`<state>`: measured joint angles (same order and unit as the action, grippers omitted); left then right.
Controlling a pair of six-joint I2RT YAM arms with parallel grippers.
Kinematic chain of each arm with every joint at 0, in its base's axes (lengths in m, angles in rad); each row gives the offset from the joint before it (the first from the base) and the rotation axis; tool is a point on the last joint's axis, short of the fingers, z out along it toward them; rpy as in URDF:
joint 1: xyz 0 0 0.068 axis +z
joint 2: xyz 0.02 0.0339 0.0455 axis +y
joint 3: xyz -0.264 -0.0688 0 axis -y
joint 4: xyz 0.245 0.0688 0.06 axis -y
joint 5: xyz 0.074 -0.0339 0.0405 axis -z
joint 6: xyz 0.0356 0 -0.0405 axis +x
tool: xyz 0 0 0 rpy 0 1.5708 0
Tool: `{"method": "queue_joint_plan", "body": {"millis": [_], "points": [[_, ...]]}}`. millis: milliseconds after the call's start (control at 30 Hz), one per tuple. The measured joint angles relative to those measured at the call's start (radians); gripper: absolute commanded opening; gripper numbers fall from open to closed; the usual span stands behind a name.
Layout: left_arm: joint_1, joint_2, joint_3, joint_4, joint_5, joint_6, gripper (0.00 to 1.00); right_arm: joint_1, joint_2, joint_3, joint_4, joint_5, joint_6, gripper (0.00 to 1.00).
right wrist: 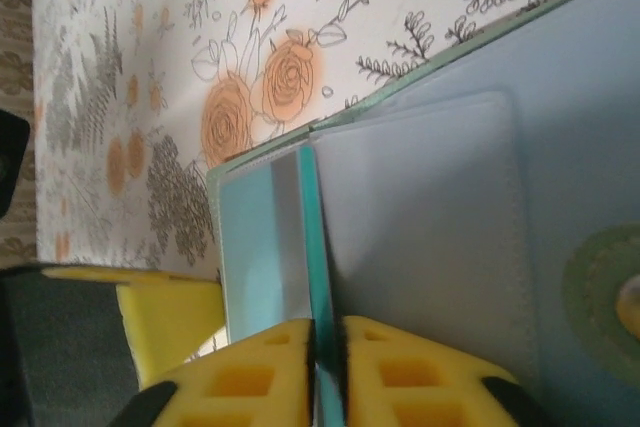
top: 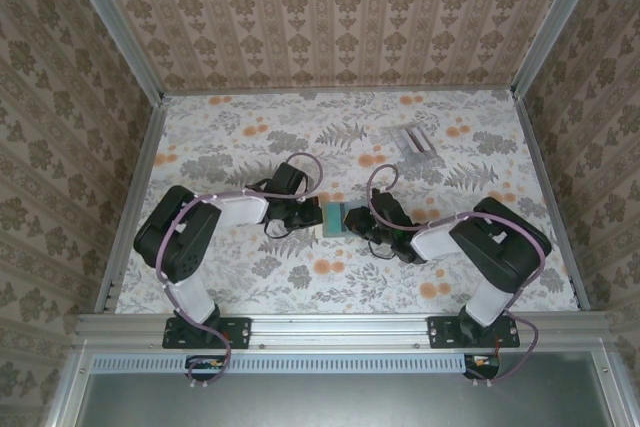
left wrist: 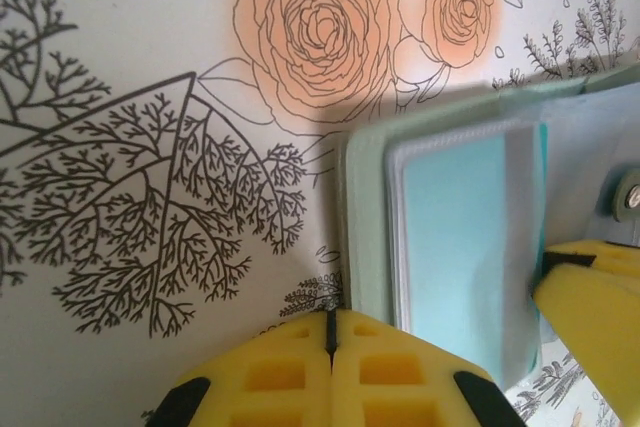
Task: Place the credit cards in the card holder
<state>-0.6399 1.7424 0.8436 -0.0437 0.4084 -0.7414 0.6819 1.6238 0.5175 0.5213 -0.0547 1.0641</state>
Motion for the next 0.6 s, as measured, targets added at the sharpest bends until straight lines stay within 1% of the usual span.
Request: {"method": "queue_joint_plan", "body": {"millis": [33,67,233,367,500,600], "points": [[0.001,0.000,0.000,-0.002,0.000,0.003,0.10,0.000,-0.023,0.009,-0.047,0.000,-0.018,0.37],[0.001,-0.001,0.000,-0.007,0.000,0.008,0.11,-0.003,-0.041,0.022,-0.091,0.000,-0.034,0.39],[0.002,-0.016,0.000,-0.035,0.003,0.029,0.18,-0.040,-0.130,0.064,-0.272,0.000,-0.118,0.46],[0.006,-0.030,0.000,-0.042,0.013,0.035,0.22,-0.085,-0.201,0.106,-0.467,0.028,-0.217,0.53],[0.006,-0.037,0.000,-0.043,0.016,0.040,0.28,-0.125,-0.204,0.182,-0.636,0.050,-0.330,0.55],[0.006,-0.037,0.000,-0.048,0.024,0.046,0.30,-0.138,-0.164,0.267,-0.758,0.077,-0.412,0.55]]}}
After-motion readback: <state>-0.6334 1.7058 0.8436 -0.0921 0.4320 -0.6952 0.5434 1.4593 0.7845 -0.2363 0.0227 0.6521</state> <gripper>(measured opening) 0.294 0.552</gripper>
